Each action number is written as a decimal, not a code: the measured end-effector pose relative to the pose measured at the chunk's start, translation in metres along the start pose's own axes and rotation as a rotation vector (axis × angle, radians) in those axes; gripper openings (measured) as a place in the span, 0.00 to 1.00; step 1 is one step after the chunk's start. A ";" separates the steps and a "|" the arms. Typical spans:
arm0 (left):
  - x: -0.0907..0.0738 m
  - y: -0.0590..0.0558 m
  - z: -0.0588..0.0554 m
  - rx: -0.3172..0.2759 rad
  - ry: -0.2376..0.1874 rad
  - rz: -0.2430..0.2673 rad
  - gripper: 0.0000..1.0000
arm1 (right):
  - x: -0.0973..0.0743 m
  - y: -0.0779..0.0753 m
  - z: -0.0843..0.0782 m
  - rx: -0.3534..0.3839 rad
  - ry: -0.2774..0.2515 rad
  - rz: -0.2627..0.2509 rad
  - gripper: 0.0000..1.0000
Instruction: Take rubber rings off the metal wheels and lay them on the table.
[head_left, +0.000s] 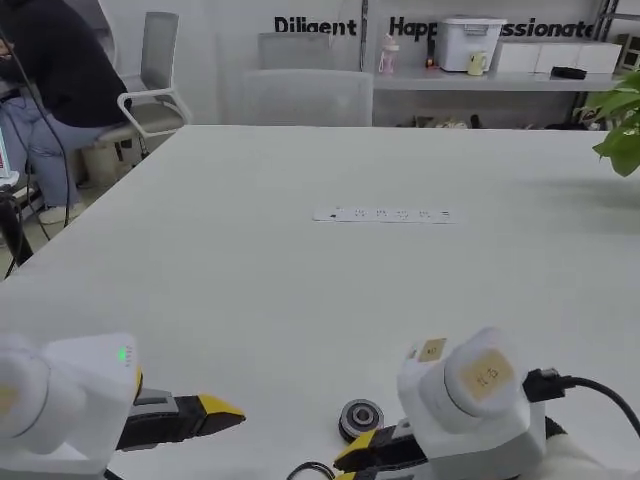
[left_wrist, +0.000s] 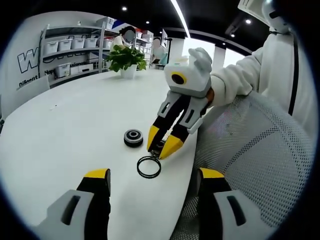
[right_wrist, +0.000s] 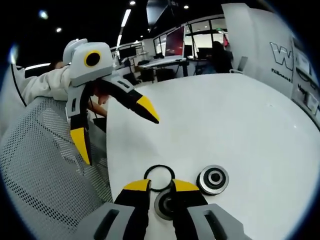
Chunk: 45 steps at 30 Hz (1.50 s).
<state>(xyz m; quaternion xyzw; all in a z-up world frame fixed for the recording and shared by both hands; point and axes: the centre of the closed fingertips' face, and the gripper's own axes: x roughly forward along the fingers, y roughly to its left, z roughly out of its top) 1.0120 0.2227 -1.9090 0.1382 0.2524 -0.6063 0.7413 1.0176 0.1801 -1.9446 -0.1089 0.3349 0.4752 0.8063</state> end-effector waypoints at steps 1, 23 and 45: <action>0.000 0.000 0.000 0.000 0.001 0.001 0.68 | 0.000 -0.001 0.000 -0.001 0.001 -0.002 0.13; -0.003 -0.002 0.021 0.020 -0.069 -0.004 0.68 | -0.022 -0.037 0.013 0.087 -0.094 -0.093 0.16; 0.006 0.014 0.106 0.250 -0.109 -0.002 0.71 | -0.035 -0.071 -0.007 0.148 -0.078 -0.172 0.21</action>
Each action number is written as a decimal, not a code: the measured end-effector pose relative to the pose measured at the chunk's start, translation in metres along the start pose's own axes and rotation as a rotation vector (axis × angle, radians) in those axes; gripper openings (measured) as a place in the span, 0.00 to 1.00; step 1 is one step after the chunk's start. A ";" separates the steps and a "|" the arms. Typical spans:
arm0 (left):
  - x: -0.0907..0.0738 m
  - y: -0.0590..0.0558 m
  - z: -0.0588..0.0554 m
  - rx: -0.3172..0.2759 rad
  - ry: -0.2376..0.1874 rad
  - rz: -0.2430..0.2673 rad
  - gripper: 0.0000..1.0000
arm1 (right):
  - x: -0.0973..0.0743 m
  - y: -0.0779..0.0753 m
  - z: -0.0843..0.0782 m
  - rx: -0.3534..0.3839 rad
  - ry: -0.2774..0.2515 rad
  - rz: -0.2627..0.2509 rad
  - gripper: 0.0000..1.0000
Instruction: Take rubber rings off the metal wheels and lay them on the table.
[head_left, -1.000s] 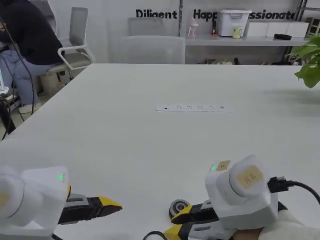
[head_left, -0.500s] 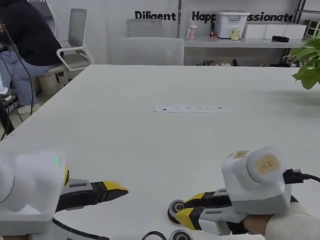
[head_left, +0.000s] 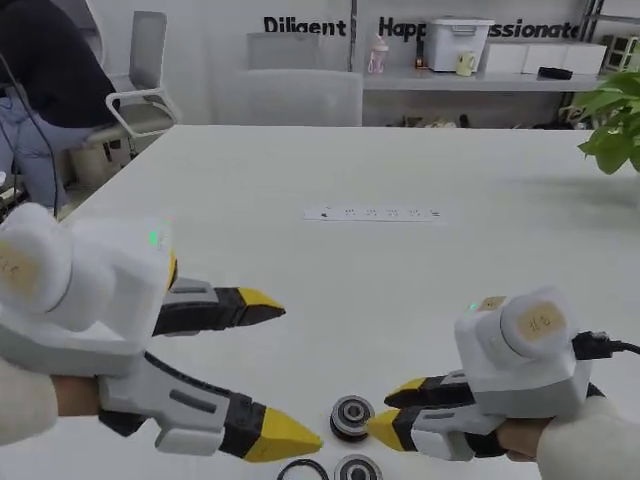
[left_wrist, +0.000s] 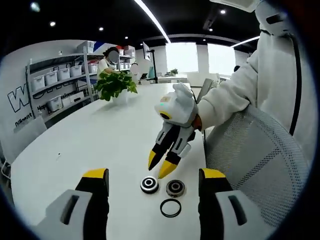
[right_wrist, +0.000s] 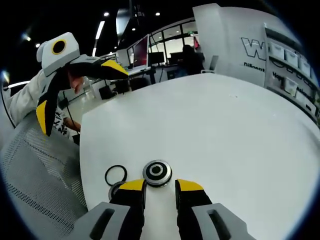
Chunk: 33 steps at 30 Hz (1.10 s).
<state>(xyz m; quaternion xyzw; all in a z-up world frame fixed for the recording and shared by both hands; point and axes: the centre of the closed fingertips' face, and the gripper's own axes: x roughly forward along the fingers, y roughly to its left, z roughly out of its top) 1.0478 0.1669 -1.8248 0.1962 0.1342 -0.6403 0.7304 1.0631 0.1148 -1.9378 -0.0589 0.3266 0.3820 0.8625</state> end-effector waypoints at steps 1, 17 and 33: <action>0.002 0.002 0.003 0.010 -0.001 -0.002 0.70 | 0.000 -0.001 -0.001 0.003 0.001 -0.002 0.21; 0.054 0.032 0.018 0.039 -0.050 0.001 0.61 | 0.002 -0.001 -0.008 0.004 0.019 0.006 0.23; 0.074 0.030 -0.054 -0.072 0.034 0.056 0.55 | 0.005 0.001 -0.008 -0.014 0.015 0.018 0.25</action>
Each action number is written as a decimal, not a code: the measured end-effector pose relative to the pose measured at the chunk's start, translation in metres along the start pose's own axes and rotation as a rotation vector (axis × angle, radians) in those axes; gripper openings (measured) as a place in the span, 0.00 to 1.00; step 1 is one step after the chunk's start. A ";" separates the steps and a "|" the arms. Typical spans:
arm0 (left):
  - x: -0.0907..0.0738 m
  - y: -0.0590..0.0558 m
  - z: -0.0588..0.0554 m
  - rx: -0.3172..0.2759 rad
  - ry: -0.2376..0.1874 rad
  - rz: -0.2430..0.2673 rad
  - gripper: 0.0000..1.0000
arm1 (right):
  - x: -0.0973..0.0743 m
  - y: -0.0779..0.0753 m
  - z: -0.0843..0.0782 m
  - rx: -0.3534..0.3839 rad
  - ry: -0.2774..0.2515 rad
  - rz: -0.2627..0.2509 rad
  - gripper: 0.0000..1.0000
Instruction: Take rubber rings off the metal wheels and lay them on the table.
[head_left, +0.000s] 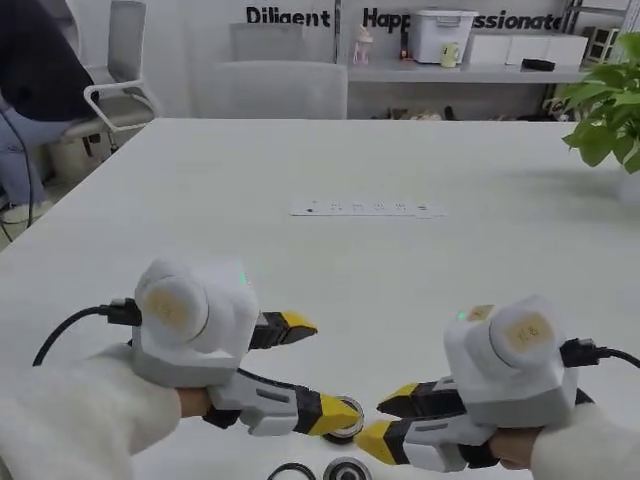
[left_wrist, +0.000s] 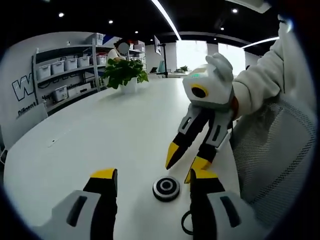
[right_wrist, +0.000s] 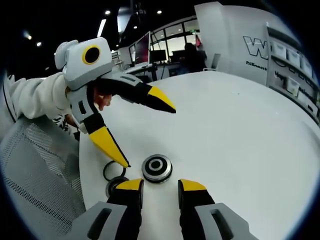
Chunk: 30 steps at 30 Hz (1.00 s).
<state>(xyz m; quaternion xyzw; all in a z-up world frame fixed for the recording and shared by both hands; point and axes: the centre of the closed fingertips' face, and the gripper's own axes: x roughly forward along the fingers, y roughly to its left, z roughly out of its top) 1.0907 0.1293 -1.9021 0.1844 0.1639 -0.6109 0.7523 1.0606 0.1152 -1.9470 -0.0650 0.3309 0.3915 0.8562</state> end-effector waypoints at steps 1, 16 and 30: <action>0.001 -0.001 -0.001 0.008 0.001 -0.002 0.51 | 0.000 0.000 0.000 -0.001 0.000 -0.001 0.26; 0.014 -0.015 -0.024 -0.007 0.048 -0.039 0.20 | 0.002 0.002 -0.004 -0.011 0.009 0.010 0.25; 0.016 -0.018 -0.032 -0.022 0.077 -0.048 0.09 | 0.003 0.003 -0.003 -0.012 0.002 0.016 0.25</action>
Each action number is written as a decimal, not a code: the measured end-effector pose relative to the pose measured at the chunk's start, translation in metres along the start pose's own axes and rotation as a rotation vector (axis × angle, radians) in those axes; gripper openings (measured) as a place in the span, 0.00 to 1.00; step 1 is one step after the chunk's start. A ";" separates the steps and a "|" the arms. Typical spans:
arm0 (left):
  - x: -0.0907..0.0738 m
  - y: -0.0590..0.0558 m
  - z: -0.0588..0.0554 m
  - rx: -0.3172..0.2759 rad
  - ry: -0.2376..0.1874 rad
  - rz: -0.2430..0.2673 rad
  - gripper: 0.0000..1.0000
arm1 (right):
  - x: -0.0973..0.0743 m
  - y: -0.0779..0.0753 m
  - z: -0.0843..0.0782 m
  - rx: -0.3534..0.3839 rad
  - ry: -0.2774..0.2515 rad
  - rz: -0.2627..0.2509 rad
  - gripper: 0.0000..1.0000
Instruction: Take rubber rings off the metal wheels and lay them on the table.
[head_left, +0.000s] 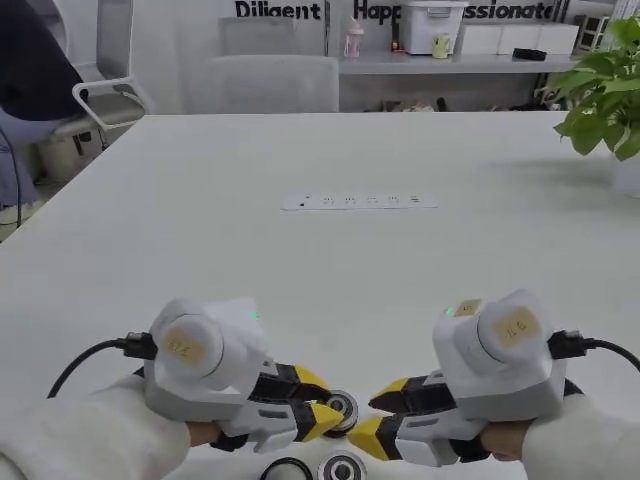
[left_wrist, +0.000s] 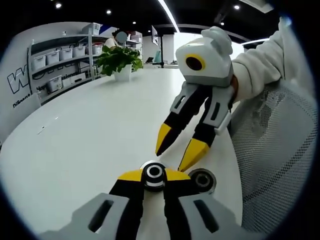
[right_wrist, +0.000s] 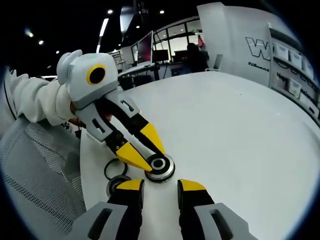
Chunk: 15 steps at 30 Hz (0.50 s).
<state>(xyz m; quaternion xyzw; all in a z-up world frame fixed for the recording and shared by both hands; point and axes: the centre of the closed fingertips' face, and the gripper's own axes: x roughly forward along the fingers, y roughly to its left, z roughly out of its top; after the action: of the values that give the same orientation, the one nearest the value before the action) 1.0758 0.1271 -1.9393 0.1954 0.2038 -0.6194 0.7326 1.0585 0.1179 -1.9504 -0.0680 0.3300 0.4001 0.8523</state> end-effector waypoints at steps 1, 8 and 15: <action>0.000 0.000 0.000 -0.003 0.001 0.001 0.09 | 0.000 0.000 0.000 -0.001 0.001 0.001 0.24; 0.002 0.000 0.000 -0.017 0.000 0.002 0.07 | 0.004 0.004 -0.005 -0.017 0.018 0.009 0.23; 0.004 -0.004 0.001 -0.014 -0.003 -0.004 0.07 | 0.006 0.002 -0.003 -0.005 -0.001 -0.013 0.24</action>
<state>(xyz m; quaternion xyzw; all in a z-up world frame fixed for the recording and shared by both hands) 1.0728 0.1231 -1.9406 0.1892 0.2075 -0.6196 0.7330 1.0584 0.1221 -1.9561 -0.0722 0.3282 0.3956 0.8547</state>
